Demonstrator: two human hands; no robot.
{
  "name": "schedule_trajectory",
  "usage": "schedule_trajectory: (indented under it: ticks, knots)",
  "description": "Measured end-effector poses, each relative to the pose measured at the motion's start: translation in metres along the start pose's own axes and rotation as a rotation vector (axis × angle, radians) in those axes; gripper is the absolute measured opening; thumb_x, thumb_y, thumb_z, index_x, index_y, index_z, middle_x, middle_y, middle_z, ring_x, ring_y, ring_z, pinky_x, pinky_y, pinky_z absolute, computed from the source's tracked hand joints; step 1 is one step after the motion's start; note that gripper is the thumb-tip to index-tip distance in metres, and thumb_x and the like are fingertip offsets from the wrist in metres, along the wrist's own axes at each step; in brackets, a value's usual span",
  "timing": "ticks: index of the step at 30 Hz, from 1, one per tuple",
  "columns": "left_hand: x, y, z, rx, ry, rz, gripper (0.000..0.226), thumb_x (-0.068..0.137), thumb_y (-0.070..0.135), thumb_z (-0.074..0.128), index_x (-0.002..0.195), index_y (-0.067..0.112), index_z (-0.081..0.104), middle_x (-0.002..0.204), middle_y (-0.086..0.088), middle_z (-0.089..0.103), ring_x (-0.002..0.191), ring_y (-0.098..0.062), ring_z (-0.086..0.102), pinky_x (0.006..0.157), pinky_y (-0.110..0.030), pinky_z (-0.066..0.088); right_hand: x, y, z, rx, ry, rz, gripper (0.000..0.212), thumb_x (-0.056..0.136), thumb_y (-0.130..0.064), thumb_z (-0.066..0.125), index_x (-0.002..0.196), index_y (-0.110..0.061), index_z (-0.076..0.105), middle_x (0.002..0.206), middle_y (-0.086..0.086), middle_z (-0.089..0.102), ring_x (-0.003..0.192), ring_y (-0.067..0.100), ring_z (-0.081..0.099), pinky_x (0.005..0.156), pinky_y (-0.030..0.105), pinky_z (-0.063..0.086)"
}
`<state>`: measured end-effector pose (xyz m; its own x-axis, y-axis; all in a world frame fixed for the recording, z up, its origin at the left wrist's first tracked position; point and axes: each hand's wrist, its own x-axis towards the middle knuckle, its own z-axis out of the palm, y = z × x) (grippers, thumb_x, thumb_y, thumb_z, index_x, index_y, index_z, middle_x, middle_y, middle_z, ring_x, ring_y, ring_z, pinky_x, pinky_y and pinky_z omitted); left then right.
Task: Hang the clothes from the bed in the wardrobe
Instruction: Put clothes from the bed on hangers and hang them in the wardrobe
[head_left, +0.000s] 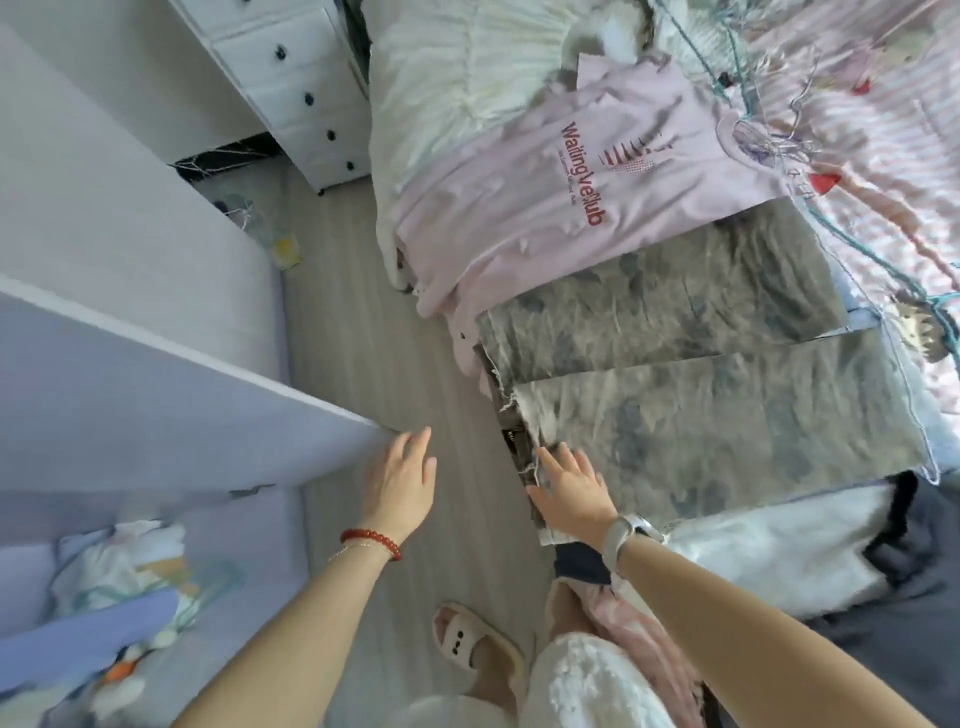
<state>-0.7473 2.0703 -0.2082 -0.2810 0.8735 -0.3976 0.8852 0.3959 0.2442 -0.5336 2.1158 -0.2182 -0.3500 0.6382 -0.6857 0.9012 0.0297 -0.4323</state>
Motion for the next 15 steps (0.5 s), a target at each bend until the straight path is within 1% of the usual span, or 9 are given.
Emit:
schedule_trajectory:
  ticks: [3, 5, 6, 7, 9, 10, 11, 15]
  knots:
    - [-0.021, -0.027, -0.012, 0.083, 0.108, -0.007, 0.045, 0.097, 0.028, 0.036, 0.141, 0.02, 0.033, 0.145, -0.004, 0.034, 0.129, -0.024, 0.036, 0.105, -0.038, 0.027, -0.004, -0.029, 0.006, -0.092, 0.052, -0.05, 0.056, 0.097, -0.038, 0.031, 0.147, -0.023, 0.01, 0.156, 0.004, 0.002, 0.143, 0.025, -0.004, 0.116, 0.046, 0.004]
    - [-0.037, -0.043, -0.024, 0.113, 0.175, -0.022, 0.044, 0.096, 0.027, 0.039, 0.139, 0.02, 0.038, 0.145, -0.005, 0.036, 0.132, -0.023, 0.033, 0.106, -0.042, 0.022, -0.008, -0.061, 0.007, -0.203, 0.141, -0.147, 0.055, 0.097, -0.036, 0.03, 0.147, -0.022, 0.011, 0.156, 0.004, 0.004, 0.143, 0.024, -0.001, 0.116, 0.045, 0.004]
    - [-0.045, -0.052, -0.034, 0.121, 0.209, -0.027, 0.042, 0.095, 0.026, 0.043, 0.137, 0.018, 0.042, 0.144, -0.007, 0.039, 0.133, -0.024, 0.034, 0.108, -0.046, 0.021, -0.011, -0.081, 0.008, -0.249, 0.186, -0.207, 0.055, 0.097, -0.035, 0.03, 0.147, -0.021, 0.011, 0.156, 0.004, 0.005, 0.143, 0.024, -0.001, 0.116, 0.044, 0.005]
    - [-0.055, -0.063, -0.045, 0.125, 0.257, -0.021, 0.041, 0.091, 0.022, 0.051, 0.131, 0.015, 0.05, 0.14, -0.011, 0.044, 0.131, -0.027, 0.038, 0.106, -0.051, 0.024, -0.015, -0.103, 0.01, -0.28, 0.225, -0.27, 0.054, 0.097, -0.034, 0.03, 0.147, -0.021, 0.012, 0.156, 0.003, 0.006, 0.143, 0.023, 0.0, 0.116, 0.043, 0.005]
    - [-0.076, -0.092, -0.07, 0.154, 0.386, 0.003, 0.038, 0.076, 0.014, 0.071, 0.113, 0.01, 0.064, 0.124, -0.015, 0.059, 0.116, -0.033, 0.054, 0.095, -0.059, 0.037, -0.024, -0.153, 0.015, -0.325, 0.282, -0.4, 0.053, 0.097, -0.032, 0.031, 0.146, -0.021, 0.015, 0.156, 0.001, 0.007, 0.143, 0.021, 0.001, 0.115, 0.041, 0.004]
    - [-0.088, -0.109, -0.084, 0.179, 0.439, -0.013, 0.039, 0.069, 0.012, 0.077, 0.107, 0.01, 0.067, 0.118, -0.015, 0.062, 0.11, -0.034, 0.059, 0.089, -0.059, 0.042, -0.029, -0.18, 0.02, -0.348, 0.301, -0.467, 0.053, 0.097, -0.031, 0.031, 0.146, -0.022, 0.016, 0.155, 0.001, 0.008, 0.143, 0.02, 0.001, 0.115, 0.04, 0.004]
    - [-0.101, -0.129, -0.1, 0.193, 0.462, -0.049, 0.04, 0.065, 0.012, 0.079, 0.104, 0.01, 0.069, 0.115, -0.014, 0.064, 0.107, -0.033, 0.06, 0.086, -0.059, 0.043, -0.033, -0.208, 0.025, -0.371, 0.314, -0.536, 0.052, 0.097, -0.032, 0.031, 0.146, -0.022, 0.017, 0.155, 0.0, 0.008, 0.143, 0.019, 0.0, 0.115, 0.04, 0.004]
    - [-0.155, -0.219, -0.162, 0.239, 0.586, -0.26, 0.043, 0.062, 0.012, 0.081, 0.103, 0.01, 0.069, 0.114, -0.014, 0.064, 0.105, -0.033, 0.061, 0.084, -0.059, 0.044, -0.052, -0.322, 0.058, -0.449, 0.318, -0.79, 0.05, 0.098, -0.034, 0.027, 0.146, -0.021, 0.017, 0.155, -0.001, 0.007, 0.143, 0.018, -0.001, 0.115, 0.038, 0.003]
